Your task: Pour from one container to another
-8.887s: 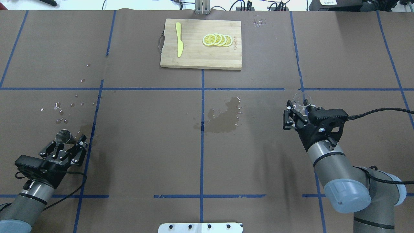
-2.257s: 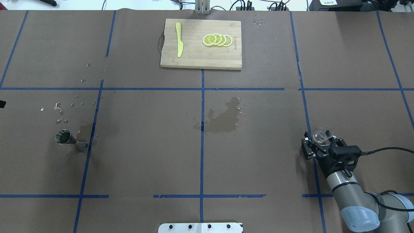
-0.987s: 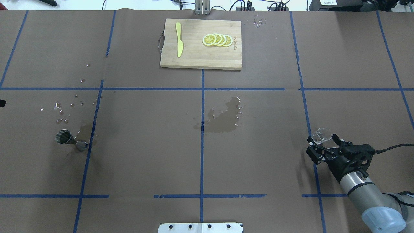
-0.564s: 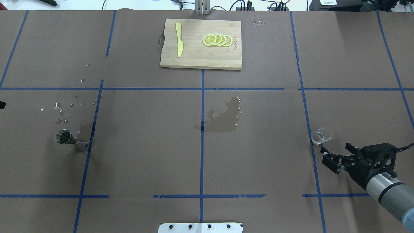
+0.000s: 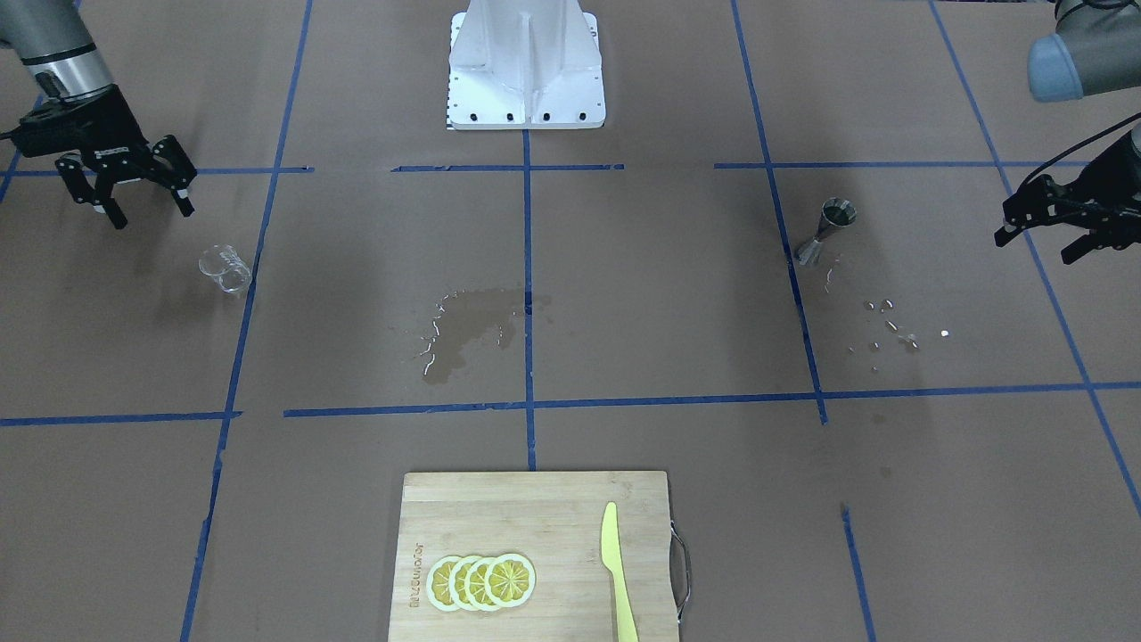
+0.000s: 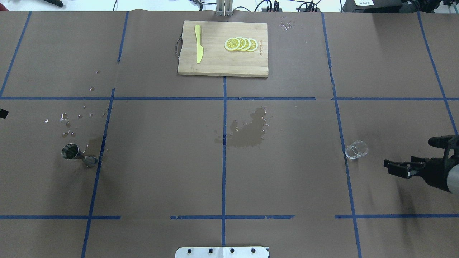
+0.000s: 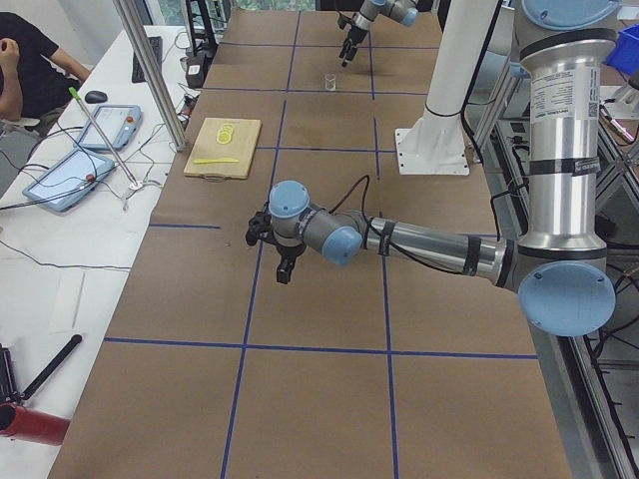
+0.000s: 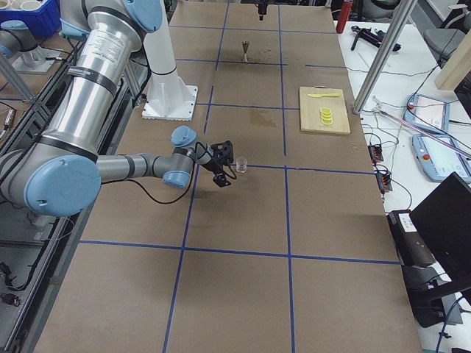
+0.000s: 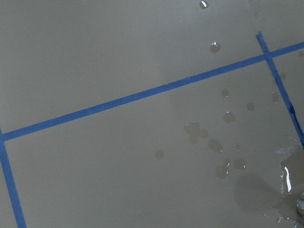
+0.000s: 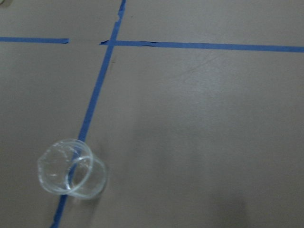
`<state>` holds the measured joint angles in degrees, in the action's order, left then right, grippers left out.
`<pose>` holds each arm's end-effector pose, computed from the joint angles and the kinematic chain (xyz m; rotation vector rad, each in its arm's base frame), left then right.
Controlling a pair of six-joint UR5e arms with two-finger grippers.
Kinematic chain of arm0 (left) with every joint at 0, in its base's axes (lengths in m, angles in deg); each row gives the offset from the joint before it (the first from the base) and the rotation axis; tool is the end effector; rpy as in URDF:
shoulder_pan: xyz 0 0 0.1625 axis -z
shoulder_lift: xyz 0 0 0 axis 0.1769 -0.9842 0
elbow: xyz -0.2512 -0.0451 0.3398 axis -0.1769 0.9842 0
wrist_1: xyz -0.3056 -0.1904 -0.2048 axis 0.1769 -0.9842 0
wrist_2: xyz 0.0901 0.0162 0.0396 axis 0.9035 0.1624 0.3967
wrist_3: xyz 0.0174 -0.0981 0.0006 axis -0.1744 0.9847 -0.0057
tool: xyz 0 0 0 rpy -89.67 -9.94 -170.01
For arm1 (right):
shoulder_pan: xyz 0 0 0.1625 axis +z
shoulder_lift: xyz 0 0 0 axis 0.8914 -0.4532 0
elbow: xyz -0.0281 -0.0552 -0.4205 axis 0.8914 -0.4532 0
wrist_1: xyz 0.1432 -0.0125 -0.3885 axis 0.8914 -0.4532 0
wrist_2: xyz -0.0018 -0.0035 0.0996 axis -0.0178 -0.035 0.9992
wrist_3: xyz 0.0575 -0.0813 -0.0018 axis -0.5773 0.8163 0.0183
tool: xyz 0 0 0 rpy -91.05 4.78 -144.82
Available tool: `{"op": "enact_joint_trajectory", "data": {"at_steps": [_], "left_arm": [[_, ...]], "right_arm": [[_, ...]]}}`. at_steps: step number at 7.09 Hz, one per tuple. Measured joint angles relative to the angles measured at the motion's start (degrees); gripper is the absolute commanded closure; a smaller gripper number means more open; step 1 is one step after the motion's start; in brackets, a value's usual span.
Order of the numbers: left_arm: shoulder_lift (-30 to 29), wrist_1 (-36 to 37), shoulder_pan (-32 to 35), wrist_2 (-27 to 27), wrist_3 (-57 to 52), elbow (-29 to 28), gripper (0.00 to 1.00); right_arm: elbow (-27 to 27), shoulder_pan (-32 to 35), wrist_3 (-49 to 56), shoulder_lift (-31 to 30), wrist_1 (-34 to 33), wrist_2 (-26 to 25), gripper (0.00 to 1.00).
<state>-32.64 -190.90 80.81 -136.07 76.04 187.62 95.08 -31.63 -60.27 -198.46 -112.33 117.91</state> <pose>0.1004 -0.4695 0.5407 0.1687 0.9009 0.1969 -0.2178 -0.2890 0.5511 0.4798 -0.8626 0.0708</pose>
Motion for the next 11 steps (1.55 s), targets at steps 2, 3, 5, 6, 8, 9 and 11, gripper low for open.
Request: {"op": "enact_joint_trajectory", "data": {"at_steps": [2, 3, 5, 6, 8, 9, 11], "left_arm": [[-0.27, 3.42, 0.23, -4.07, -0.09, 0.44, 0.0], [-0.3, 4.02, 0.6, -5.19, -0.21, 0.26, 0.0], [-0.54, 5.93, 1.5, -5.92, -3.05, -0.31, 0.0], [-1.07, 8.73, 2.25, -5.73, -5.91, -0.51, 0.0], [-2.31, 14.67, 5.55, -0.46, -14.42, -1.17, 0.0], [-3.71, 18.54, 7.92, 3.47, -17.65, -1.51, 0.0], [-6.05, 23.5, 11.05, 6.36, -20.33, -1.77, 0.0]], "right_arm": [[-4.6, 20.76, 15.83, 2.28, -3.67, 21.82, 0.01], [-6.95, 30.55, 25.67, 4.41, -9.19, 30.21, 0.01], [-8.67, 43.28, 45.93, 11.15, -29.2, 37.2, 0.01], [-9.05, 47.09, 53.09, 14.0, -37.78, 38.72, 0.0], [-11.75, 51.62, 58.54, 17.0, -44.33, 42.06, 0.0], [-12.9, 53.04, 59.04, 17.64, -45.19, 43.97, 0.0], [-13.53, 54.11, 58.79, 17.76, -45.33, 46.58, 0.0]]}}
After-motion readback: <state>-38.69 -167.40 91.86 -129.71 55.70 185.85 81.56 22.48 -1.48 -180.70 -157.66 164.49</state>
